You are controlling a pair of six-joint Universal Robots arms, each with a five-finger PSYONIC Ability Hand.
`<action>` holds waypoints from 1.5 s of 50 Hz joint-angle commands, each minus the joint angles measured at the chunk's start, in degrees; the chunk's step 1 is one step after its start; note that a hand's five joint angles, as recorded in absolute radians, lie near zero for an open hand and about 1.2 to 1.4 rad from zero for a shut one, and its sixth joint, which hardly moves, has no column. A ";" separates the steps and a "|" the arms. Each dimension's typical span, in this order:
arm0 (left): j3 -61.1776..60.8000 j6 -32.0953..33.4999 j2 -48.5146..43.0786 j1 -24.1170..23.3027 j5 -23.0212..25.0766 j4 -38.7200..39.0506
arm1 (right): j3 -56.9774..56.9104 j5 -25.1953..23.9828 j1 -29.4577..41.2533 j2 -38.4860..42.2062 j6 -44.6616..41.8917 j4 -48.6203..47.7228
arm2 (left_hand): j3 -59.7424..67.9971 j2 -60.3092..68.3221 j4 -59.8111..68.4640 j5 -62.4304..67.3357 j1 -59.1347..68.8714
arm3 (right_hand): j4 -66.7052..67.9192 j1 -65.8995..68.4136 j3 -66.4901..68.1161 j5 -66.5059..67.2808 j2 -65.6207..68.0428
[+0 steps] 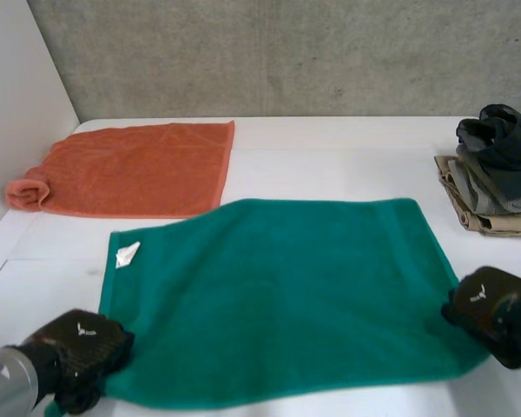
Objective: Fold the laundry.
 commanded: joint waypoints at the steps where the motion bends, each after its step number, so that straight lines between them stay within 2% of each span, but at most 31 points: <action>1: 1.65 1.54 -1.61 0.45 -0.12 8.31 | 0.11 0.47 -0.75 1.24 -2.48 -7.01 | 11.80 11.50 11.34 14.14 14.61 | 11.85 23.44 12.11 12.85 12.34; 7: 7.81 0.93 -9.70 0.10 -1.88 15.18 | -5.15 1.70 0.31 9.05 1.29 -15.80 | 11.80 11.50 11.34 14.14 14.61 | 11.85 23.44 12.11 12.85 12.34; 14: 21.95 0.75 -23.93 -1.48 -3.46 25.73 | -18.50 6.44 7.42 19.34 8.15 -26.79 | 11.80 11.50 11.34 14.14 14.61 | 11.85 23.44 12.11 12.85 12.34; 19: 38.29 0.75 -30.79 -3.58 -9.87 32.15 | -34.21 11.71 9.80 23.65 10.78 -35.39 | 11.80 11.50 11.34 14.14 14.61 | 11.85 23.44 12.11 12.85 12.34; 22: 50.42 0.31 -34.57 -5.35 -12.43 34.96 | -40.48 12.16 10.68 24.35 12.10 -39.79 | 11.80 11.50 11.34 14.14 14.61 | 11.85 23.44 12.11 12.85 12.34; 24: 57.61 -1.00 -36.16 -5.79 -12.43 37.93 | -45.58 12.33 11.38 24.88 14.12 -45.85 | 11.80 11.50 11.34 14.14 14.61 | 11.85 23.44 12.11 12.85 12.34; 28: 62.92 -6.96 -35.99 -5.61 -12.52 44.00 | -49.72 12.33 11.47 24.45 17.73 -55.96 | 11.80 11.50 11.34 14.14 14.61 | 11.85 23.44 12.11 12.85 12.34; 31: 62.84 -10.84 -35.20 -5.79 -12.69 47.52 | -49.90 12.51 11.65 23.13 18.96 -61.14 | 11.80 11.50 11.34 14.14 14.61 | 11.85 23.44 12.11 12.85 12.34; 36: 56.89 -14.19 -29.68 -5.44 -12.96 49.91 | -47.45 12.51 12.79 21.99 20.10 -61.87 | 11.80 11.50 11.34 14.14 14.61 | 11.85 23.44 12.11 12.85 12.34; 44: 40.27 -14.02 -25.01 -5.70 -12.43 49.82 | -34.44 12.07 12.44 21.37 22.57 -59.32 | 11.80 11.50 11.34 14.14 14.61 | 11.85 23.44 12.11 12.85 12.34; 52: 22.69 -13.84 -22.02 -6.23 -12.17 49.73 | -18.80 11.55 11.83 19.44 22.83 -50.89 | 11.80 11.50 11.34 14.14 14.61 | 11.85 23.44 12.11 12.85 12.34; 57: 13.81 -13.40 -18.51 -6.40 -12.17 48.24 | -10.02 6.99 8.76 16.02 22.66 -44.05 | 11.80 11.50 11.34 14.14 14.61 | 11.85 23.44 12.11 12.85 12.34; 60: 9.41 -12.00 -14.91 -6.31 -12.17 44.12 | -8.16 5.13 8.05 13.82 22.04 -38.60 | 11.80 11.50 11.34 14.14 14.61 | 11.85 23.44 12.11 12.85 12.34; 61: 8.53 -11.39 -13.85 -6.31 -12.17 42.54 | -7.89 4.43 7.61 12.33 21.95 -33.79 | 11.80 11.50 11.34 14.14 14.61 | 11.85 23.44 12.11 12.85 12.34; 64: 5.98 -7.87 -9.02 -6.05 -12.25 34.37 | -7.98 3.55 6.38 9.87 21.69 -25.42 | 11.80 11.50 11.34 14.14 14.61 | 11.85 23.44 12.11 12.85 12.34; 65: 5.54 -6.99 -7.61 -5.79 -12.25 32.00 | -8.06 3.37 5.24 7.85 20.90 -19.56 | 11.80 11.50 11.34 14.14 14.61 | 11.85 23.44 12.11 12.85 12.34; 67: 4.57 -4.44 -3.75 -5.44 -12.34 24.18 | -8.15 3.19 3.83 5.91 19.06 -13.91 | 11.80 11.50 11.34 14.14 14.61 | 11.85 23.44 12.11 12.85 12.34; 69: 4.13 -2.69 -1.55 -5.17 -12.43 18.65 | -7.80 2.58 1.38 3.37 14.25 -6.20 | 11.80 11.50 11.34 14.14 14.61 | 11.85 23.44 12.11 12.85 12.34; 70: 3.95 -1.29 0.38 -4.74 -12.34 13.31 | -7.45 2.14 0.49 2.74 12.22 -3.97 | 11.80 11.50 11.34 14.14 14.61 | 11.85 23.44 12.11 12.85 12.34; 74: 3.69 0.04 3.29 -4.64 -12.08 3.79 | -5.69 0.47 -2.41 0.28 4.30 4.21 | 11.80 11.50 11.34 14.14 14.61 | 11.85 23.44 12.11 12.85 12.34; 75: 3.69 0.05 3.30 -4.73 -11.91 3.42 | -5.52 0.12 -2.68 0.28 3.33 4.66 | 11.80 11.50 11.34 14.14 14.61 | 11.85 23.44 12.11 12.85 12.34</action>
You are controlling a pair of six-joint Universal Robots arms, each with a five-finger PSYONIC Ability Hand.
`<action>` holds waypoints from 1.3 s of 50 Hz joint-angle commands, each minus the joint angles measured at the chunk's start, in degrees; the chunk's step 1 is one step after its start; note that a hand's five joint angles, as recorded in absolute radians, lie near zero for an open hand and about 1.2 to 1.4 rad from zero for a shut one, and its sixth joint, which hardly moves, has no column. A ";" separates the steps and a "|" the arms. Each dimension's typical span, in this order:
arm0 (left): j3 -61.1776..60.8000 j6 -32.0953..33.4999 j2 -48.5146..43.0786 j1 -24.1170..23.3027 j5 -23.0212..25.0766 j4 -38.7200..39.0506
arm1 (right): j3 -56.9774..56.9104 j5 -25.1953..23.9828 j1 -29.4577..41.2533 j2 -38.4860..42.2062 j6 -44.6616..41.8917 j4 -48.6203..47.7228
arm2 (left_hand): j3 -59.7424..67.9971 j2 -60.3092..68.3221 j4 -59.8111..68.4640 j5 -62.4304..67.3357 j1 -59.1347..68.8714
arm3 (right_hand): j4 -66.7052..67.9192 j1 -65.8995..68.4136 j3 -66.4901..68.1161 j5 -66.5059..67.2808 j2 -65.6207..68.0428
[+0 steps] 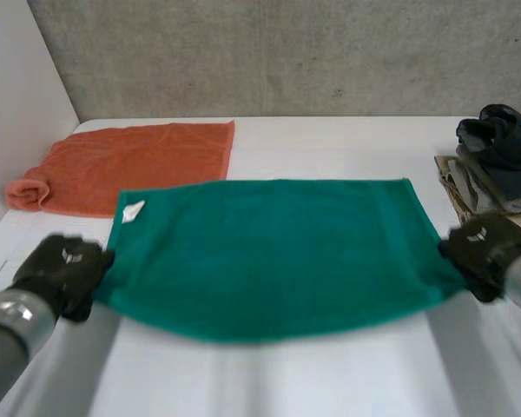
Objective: Fold the laundry.
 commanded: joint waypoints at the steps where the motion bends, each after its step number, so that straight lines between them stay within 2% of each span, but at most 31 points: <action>1: -0.20 3.22 5.28 0.21 0.49 -15.44 | 1.82 -2.49 -4.81 -4.06 -12.32 13.97 | 11.59 11.33 11.09 13.27 14.61 | 11.61 23.43 12.11 12.55 12.33; 4: 0.68 3.13 4.23 -0.05 1.63 -11.85 | 2.08 -3.72 -4.72 -3.97 -11.71 10.11 | 11.59 11.33 11.09 13.27 14.61 | 11.61 23.43 12.11 12.55 12.33; 6: 1.29 3.13 2.13 -0.23 1.98 -8.34 | 2.08 -4.16 -4.46 -2.66 -9.70 4.32 | 11.59 11.33 11.09 13.27 14.61 | 11.61 23.43 12.11 12.55 12.33; 10: 7.07 3.14 -8.75 -0.23 1.55 3.60 | 0.33 -3.55 -4.02 4.37 -5.39 -7.02 | 11.59 11.33 11.09 13.27 14.61 | 11.61 23.43 12.11 12.55 12.33; 14: 13.22 2.87 -16.49 -0.84 1.37 10.20 | -4.59 -1.88 -1.04 10.44 -2.49 -15.11 | 11.59 11.33 11.09 13.27 14.61 | 11.61 23.43 12.11 12.55 12.33; 17: 17.28 2.78 -21.34 -1.55 0.85 12.85 | -8.62 0.74 2.30 14.82 -1.08 -19.85 | 11.59 11.33 11.09 13.27 14.61 | 11.61 23.43 12.11 12.55 12.33; 23: 28.35 2.78 -33.12 -4.01 -3.81 16.64 | -17.51 6.12 4.24 24.58 -0.98 -27.07 | 11.59 11.33 11.09 13.27 14.61 | 11.61 23.43 12.11 12.55 12.33; 26: 33.17 2.78 -37.59 -4.45 -6.61 17.08 | -22.60 6.91 5.12 29.59 -0.64 -29.01 | 11.59 11.33 11.09 13.27 14.61 | 11.61 23.43 12.11 12.55 12.33; 33: 42.07 2.78 -44.73 -5.24 -8.30 17.43 | -33.67 7.26 7.58 39.61 -0.46 -34.88 | 11.59 11.33 11.09 13.27 14.61 | 11.61 23.43 12.11 12.55 12.33; 34: 43.38 2.78 -45.86 -5.42 -8.21 17.60 | -34.47 7.44 7.58 40.41 -0.55 -35.86 | 0.62 0.36 0.12 2.30 3.64 | -4.48 7.34 -3.99 -3.54 -3.76; 35: 43.74 2.87 -46.31 -5.50 -8.21 17.78 | -35.35 7.87 7.67 41.37 -0.55 -36.56 | -19.48 -19.73 -19.98 -17.79 -16.45 | -32.45 -20.63 -31.96 -31.51 -31.73; 36: 44.01 2.96 -46.66 -5.68 -8.21 17.96 | -36.06 8.31 7.67 42.17 -0.55 -37.09 | -48.15 -48.41 -48.65 -46.47 -45.13 | -58.05 -46.23 -57.55 -57.10 -57.33; 37: 44.18 2.96 -46.84 -5.85 -8.04 18.13 | -36.58 8.84 7.76 43.13 -0.37 -38.40 | -58.41 -58.67 -58.91 -56.73 -55.39 | -58.39 -46.57 -57.89 -57.45 -57.67; 38: 44.27 3.13 -46.93 -6.29 -7.95 18.48 | -36.59 9.02 7.93 43.40 0.06 -38.85 | -49.76 -50.01 -50.26 -48.08 -46.74 | -58.39 -46.57 -57.89 -57.45 -57.67; 39: 44.27 2.87 -46.93 -6.56 -8.03 18.57 | -36.68 9.28 8.11 43.49 0.59 -39.20 | -57.45 -57.70 -57.95 -55.77 -54.42 | -58.39 -46.57 -57.89 -57.45 -57.67; 42: 43.66 2.34 -46.32 -7.79 -8.21 18.92 | -35.98 9.99 8.90 42.27 5.24 -39.73 | -58.41 -58.67 -58.91 -56.73 -55.39 | -58.39 -46.57 -57.89 -57.45 -57.67; 46: 41.29 0.06 -44.48 -8.76 -8.38 18.84 | -30.72 9.90 8.20 35.86 14.46 -38.94 | -58.41 -58.67 -58.91 -56.73 -55.39 | -58.39 -46.57 -57.89 -57.45 -57.67; 47: 40.41 -0.73 -43.34 -8.67 -8.38 18.75 | -27.31 9.38 8.11 32.02 17.88 -38.51 | -58.41 -58.67 -58.91 -56.73 -55.39 | -58.39 -46.57 -57.89 -57.45 -57.67; 50: 36.29 -4.15 -39.03 -9.02 -7.95 19.10 | -22.81 8.41 7.59 26.02 22.03 -37.45 | -58.41 -58.67 -58.91 -56.73 -55.39 | -58.39 -46.57 -57.89 -57.45 -57.67; 54: 31.54 -8.46 -34.55 -9.20 -7.68 19.80 | -16.12 4.11 5.04 18.98 25.38 -32.98 | -58.41 -58.67 -58.91 -56.73 -55.39 | -58.39 -46.57 -57.89 -57.45 -57.67; 55: 30.66 -9.16 -33.58 -9.20 -7.59 19.98 | -14.02 1.66 3.73 17.58 25.47 -30.71 | -58.41 -58.67 -58.91 -56.73 -55.39 | -58.39 -46.57 -57.89 -57.45 -57.67; 60: 24.51 -11.72 -28.66 -9.37 -7.42 23.39 | -9.35 -4.51 0.12 15.02 25.29 -25.15 | -58.41 -58.67 -58.91 -56.73 -55.39 | -58.00 -46.18 -57.51 -57.06 -57.28; 62: 23.27 -11.81 -27.69 -9.37 -7.42 24.72 | -7.34 -6.52 -1.54 14.49 25.20 -23.75 | -58.41 -58.67 -58.91 -56.73 -55.39 | -52.28 -40.46 -51.78 -51.34 -51.56; 65: 21.16 -11.81 -26.63 -9.37 -7.33 27.53 | -6.10 -7.15 -2.70 14.49 25.03 -23.83 | -58.41 -58.67 -58.91 -56.73 -55.39 | -48.06 -36.24 -47.57 -47.12 -47.34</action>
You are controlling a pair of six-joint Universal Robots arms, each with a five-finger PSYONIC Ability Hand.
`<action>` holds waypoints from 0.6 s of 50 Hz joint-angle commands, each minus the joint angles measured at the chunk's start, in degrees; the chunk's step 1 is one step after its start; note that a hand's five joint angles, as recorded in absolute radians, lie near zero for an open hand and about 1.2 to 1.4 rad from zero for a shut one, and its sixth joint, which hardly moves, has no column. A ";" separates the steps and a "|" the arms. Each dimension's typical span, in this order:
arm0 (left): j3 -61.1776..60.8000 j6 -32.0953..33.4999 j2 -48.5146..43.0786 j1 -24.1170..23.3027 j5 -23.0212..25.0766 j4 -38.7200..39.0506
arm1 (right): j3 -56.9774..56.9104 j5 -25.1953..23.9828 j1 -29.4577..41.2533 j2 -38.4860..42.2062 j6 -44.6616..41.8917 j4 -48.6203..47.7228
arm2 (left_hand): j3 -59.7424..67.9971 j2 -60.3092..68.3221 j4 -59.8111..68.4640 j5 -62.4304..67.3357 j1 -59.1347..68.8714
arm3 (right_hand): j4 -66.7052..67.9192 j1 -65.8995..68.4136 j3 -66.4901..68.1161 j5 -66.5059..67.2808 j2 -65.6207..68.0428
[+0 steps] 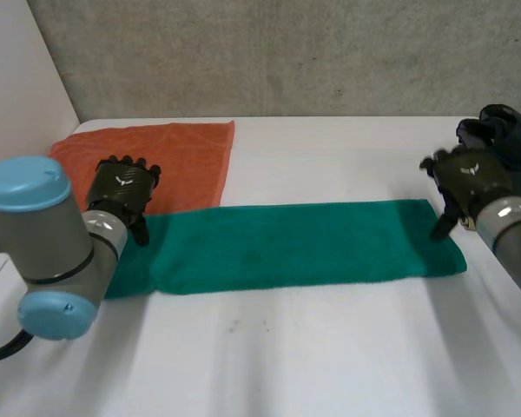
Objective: Fold the laundry.
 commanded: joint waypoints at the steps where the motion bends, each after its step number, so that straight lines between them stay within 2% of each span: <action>1: -5.51 -0.66 3.41 -0.03 0.11 6.01 | 4.51 -4.39 -4.26 -0.52 -1.14 2.59 | -2.30 -1.94 -1.83 -2.77 -1.59 | 9.55 11.65 10.73 9.37 10.43; 12: -6.21 -0.57 3.15 -0.03 0.20 6.90 | 3.90 -3.60 -4.35 7.22 -7.99 -2.24 | -2.30 -1.94 -1.83 -2.77 -1.59 | 17.97 20.08 19.15 17.80 18.85; 14: -6.30 -0.57 3.15 -0.03 0.20 6.90 | 3.37 -3.60 -4.44 9.15 -8.79 -2.94 | -2.30 -1.94 -1.83 -2.77 -1.59 | 33.72 35.82 34.90 33.55 34.60; 15: -6.47 -0.57 3.15 -0.03 0.20 6.90 | 3.11 -3.51 -4.44 9.59 -9.05 -3.21 | -2.30 -1.94 -1.83 -2.77 -1.59 | 45.96 48.06 47.13 45.78 46.84; 16: -6.56 -0.57 3.15 -0.03 0.20 6.90 | 2.84 -3.25 -4.53 9.94 -9.31 -3.47 | -2.30 -1.94 -1.83 -2.77 -1.59 | 63.90 66.00 65.08 63.72 64.78; 17: -6.56 -0.57 3.24 -0.03 0.20 6.90 | 2.23 -2.81 -4.88 10.21 -9.40 -3.91 | -2.30 -1.94 -1.83 -2.77 -1.59 | 66.18 68.29 67.36 66.01 67.06; 24: -6.91 -0.57 3.50 -0.03 0.20 6.99 | 2.49 -1.40 -8.92 9.16 -10.28 -4.17 | -2.30 -1.94 -1.83 -2.77 -1.59 | 66.21 68.31 67.38 66.03 67.09; 30: -6.83 -0.57 3.68 0.06 0.20 6.99 | 4.68 -1.75 -16.46 4.68 -15.98 -4.44 | -2.30 -1.94 -1.83 -2.77 -1.59 | 66.21 68.31 67.38 66.03 67.09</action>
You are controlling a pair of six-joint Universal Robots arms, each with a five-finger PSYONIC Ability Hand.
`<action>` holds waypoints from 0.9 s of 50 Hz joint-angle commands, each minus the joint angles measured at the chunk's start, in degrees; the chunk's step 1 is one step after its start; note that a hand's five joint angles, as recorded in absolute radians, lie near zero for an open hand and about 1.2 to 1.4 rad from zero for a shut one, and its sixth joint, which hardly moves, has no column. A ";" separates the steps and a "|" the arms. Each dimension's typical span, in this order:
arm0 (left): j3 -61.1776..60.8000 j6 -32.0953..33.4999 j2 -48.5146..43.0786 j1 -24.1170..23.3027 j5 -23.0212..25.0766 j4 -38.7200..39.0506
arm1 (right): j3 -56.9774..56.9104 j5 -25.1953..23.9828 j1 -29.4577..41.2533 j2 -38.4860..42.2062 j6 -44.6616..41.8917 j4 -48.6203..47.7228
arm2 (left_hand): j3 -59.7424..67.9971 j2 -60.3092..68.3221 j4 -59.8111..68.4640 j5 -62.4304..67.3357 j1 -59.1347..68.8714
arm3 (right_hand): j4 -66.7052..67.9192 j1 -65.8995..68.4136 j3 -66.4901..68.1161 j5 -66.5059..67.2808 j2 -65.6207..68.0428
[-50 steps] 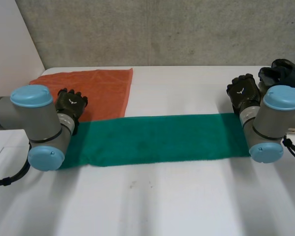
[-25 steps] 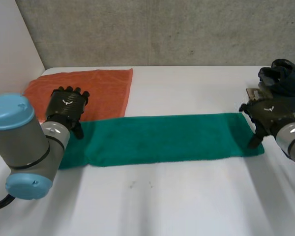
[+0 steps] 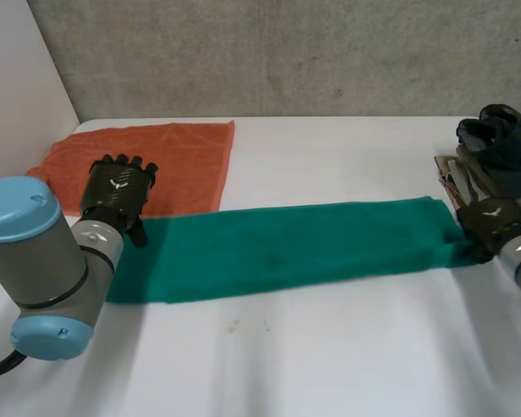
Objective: Fold the laundry.
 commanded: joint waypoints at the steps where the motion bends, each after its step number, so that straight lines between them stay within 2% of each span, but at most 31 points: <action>1: -0.02 0.00 0.26 0.06 0.00 0.05 | 2.06 -0.20 -7.79 -4.34 -5.76 -0.22 | -2.30 -1.94 -1.83 -2.78 -1.59 | 11.86 23.93 12.05 14.07 12.31; 5: -0.02 0.00 0.44 0.15 0.00 0.05 | 1.88 -0.37 -10.25 -4.78 -9.71 -0.21 | -2.30 -1.94 -1.83 -2.78 -1.59 | 11.86 23.93 12.05 14.07 12.31; 10: 0.07 0.00 1.67 0.85 0.00 0.05 | 1.27 -0.46 -8.68 -7.05 -11.31 -0.13 | -2.30 -1.94 -1.83 -2.78 -1.59 | 11.86 23.93 12.05 14.07 12.31; 14: 0.25 -0.26 3.51 1.20 0.00 -0.03 | -0.05 -1.77 0.88 -10.92 -10.51 -1.35 | -2.30 -1.94 -1.83 -2.78 -1.59 | 11.86 23.93 12.05 14.07 12.31; 22: -0.19 -0.88 8.52 3.22 -0.09 -0.03 | -5.40 -4.68 23.56 -10.32 -9.10 -7.68 | -2.30 -1.94 -1.83 -2.78 -1.59 | 11.86 23.93 12.05 14.07 12.31; 24: -0.54 -1.49 9.66 3.83 -0.09 -0.12 | -8.39 -5.12 30.67 -6.99 -9.19 -9.35 | -2.30 -1.94 -1.83 -2.78 -1.59 | 11.86 23.93 12.05 14.07 12.31; 26: -0.98 -2.11 10.20 4.45 -0.09 -0.12 | -10.50 -5.47 34.81 -4.44 -9.37 -10.14 | -2.30 -1.94 -1.83 -2.78 -1.59 | 11.86 23.93 12.05 14.07 12.31; 27: -1.24 -2.37 10.46 4.80 0.00 -0.12 | -13.12 -5.99 39.45 -1.55 -9.28 -10.50 | -2.30 -1.94 -1.83 -2.78 -1.59 | 11.86 23.93 12.05 14.07 12.31; 31: -2.04 -3.69 10.64 5.60 0.00 -0.12 | -17.09 -8.45 47.11 5.30 -9.37 -10.85 | -2.30 -1.94 -1.83 -2.78 -1.59 | 11.86 23.93 12.05 14.07 12.31; 37: -2.57 -4.22 10.02 5.33 0.09 -0.21 | -19.21 -11.27 52.14 13.15 -9.81 -10.85 | -2.30 -1.94 -1.83 -2.78 -1.59 | 11.86 23.93 12.05 14.07 12.31; 38: -2.57 -4.22 10.02 5.16 0.09 -0.21 | -19.47 -11.01 52.67 13.85 -9.46 -10.85 | -2.30 -1.94 -1.83 -2.78 -1.59 | 4.93 16.99 5.11 7.13 5.37; 39: -2.57 -4.22 9.93 5.07 0.09 -0.21 | -19.47 -10.83 52.76 13.94 -9.46 -10.85 | -2.30 -1.94 -1.83 -2.78 -1.59 | -8.46 3.60 -8.28 -6.26 -8.02; 42: -2.48 -4.22 9.85 4.98 0.18 -0.12 | -19.56 -8.21 52.50 12.81 -8.93 -10.94 | -2.30 -1.94 -1.83 -2.78 -1.59 | -58.14 -46.07 -57.95 -55.93 -57.69; 45: -2.48 -4.22 9.93 4.81 0.44 -0.12 | -19.39 -3.29 52.33 10.00 -7.44 -10.76 | -2.30 -1.94 -1.83 -2.78 -1.59 | -58.14 -46.07 -57.95 -55.93 -57.69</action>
